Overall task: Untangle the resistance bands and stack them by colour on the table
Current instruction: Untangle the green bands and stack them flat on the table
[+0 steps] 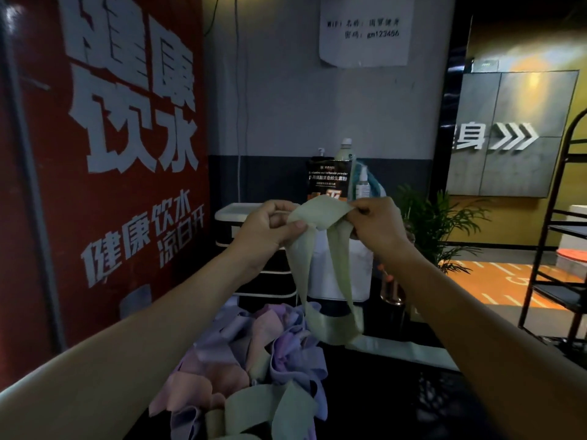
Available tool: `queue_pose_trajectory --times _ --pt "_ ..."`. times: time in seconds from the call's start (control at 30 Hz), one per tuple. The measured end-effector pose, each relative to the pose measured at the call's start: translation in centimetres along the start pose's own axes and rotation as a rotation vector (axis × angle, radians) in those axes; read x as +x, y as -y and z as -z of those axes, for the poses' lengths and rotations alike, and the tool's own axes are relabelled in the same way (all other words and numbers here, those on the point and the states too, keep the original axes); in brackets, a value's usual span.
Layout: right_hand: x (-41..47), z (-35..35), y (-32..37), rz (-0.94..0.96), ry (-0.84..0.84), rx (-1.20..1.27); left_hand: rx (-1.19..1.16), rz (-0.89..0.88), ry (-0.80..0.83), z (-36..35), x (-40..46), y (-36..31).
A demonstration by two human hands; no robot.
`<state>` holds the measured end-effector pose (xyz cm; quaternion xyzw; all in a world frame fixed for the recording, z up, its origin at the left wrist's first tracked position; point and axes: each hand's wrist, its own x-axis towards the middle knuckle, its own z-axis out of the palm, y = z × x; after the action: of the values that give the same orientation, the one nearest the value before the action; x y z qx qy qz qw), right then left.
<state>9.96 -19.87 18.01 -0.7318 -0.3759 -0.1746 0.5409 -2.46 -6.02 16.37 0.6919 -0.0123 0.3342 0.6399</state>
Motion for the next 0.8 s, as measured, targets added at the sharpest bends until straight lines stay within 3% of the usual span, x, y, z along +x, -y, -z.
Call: queue_pose_trajectory --times 0.07,0.23,0.5,0.57,0.67,0.8 --pt "-1.1 0.4 -1.0 0.006 0.077 -0.091 -0.007 -0.029 -0.037 -0.4 0.1 0.3" --pt "-2.9 1.2 -3.2 0.008 0.276 -0.202 0.049 -0.04 0.051 -1.8 0.0 1.5" --pt "-4.0 3.3 -4.0 -0.079 0.567 -0.187 0.313 -0.12 0.041 -4.1 -0.3 2.7" --pt "-3.8 3.8 -3.9 -0.031 0.526 -0.191 0.406 -0.107 0.081 -4.6 -0.1 3.1" --pt "-3.6 4.1 -3.2 -0.033 0.334 -0.063 0.519 -0.102 0.124 -5.2 0.4 3.8" --pt "-3.7 3.7 -2.6 0.019 0.349 -0.071 0.334 -0.08 0.169 -6.3 0.5 4.1"
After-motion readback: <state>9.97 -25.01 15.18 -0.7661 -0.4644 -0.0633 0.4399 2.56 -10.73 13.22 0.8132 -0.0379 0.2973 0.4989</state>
